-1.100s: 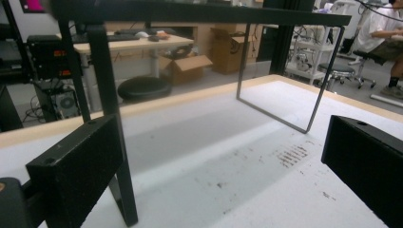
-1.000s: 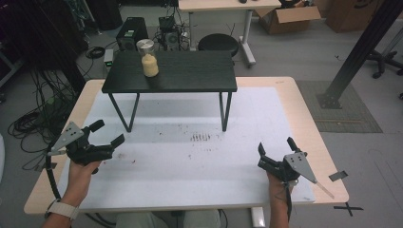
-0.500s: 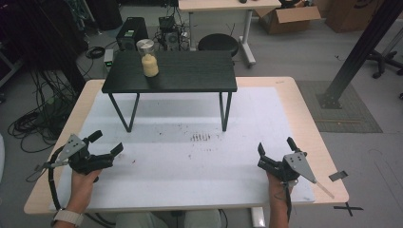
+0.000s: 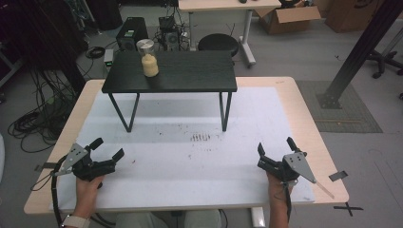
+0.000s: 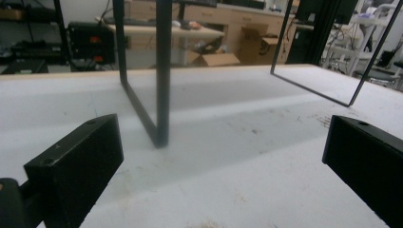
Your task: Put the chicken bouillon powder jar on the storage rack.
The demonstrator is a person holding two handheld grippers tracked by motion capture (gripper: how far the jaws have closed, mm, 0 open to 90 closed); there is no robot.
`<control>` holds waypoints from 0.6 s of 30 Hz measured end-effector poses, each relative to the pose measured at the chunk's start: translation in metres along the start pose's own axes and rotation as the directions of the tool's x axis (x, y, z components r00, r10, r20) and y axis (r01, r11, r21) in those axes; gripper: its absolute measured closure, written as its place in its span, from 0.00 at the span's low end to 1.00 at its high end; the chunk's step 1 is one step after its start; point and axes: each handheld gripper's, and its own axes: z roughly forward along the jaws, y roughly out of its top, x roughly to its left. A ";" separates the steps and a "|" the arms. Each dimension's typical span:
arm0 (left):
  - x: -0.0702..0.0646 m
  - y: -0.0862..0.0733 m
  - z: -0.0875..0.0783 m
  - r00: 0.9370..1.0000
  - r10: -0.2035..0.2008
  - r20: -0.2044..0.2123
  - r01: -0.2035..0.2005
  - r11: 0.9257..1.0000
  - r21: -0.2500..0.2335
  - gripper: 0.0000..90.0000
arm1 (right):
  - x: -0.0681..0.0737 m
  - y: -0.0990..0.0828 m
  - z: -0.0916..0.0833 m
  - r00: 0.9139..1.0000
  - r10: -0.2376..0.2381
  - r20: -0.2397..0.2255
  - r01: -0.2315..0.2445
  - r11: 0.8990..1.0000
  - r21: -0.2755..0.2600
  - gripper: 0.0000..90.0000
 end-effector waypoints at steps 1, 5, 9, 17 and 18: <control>0.000 0.000 0.000 1.000 0.000 -0.002 0.000 1.000 -0.003 0.00 | 0.000 0.000 0.000 1.000 0.000 0.000 0.000 1.000 0.000 0.00; -0.002 -0.002 -0.002 1.000 0.021 -0.009 -0.021 0.999 -0.024 0.00 | 0.000 0.000 0.000 1.000 -0.002 0.001 0.002 1.000 0.002 0.00; -0.005 -0.005 -0.007 0.999 0.045 -0.015 -0.046 0.996 -0.081 0.00 | 0.001 0.000 0.000 1.000 -0.006 0.001 0.006 1.000 0.002 0.00; -0.006 -0.008 -0.012 0.999 0.040 -0.037 -0.044 0.989 -0.142 0.00 | 0.001 0.000 0.000 1.000 -0.006 0.002 0.006 1.000 -0.003 0.00; -0.006 -0.008 -0.013 0.998 0.046 -0.041 -0.052 0.988 -0.144 0.00 | 0.001 0.000 0.000 1.000 -0.006 0.001 0.006 1.000 -0.002 0.00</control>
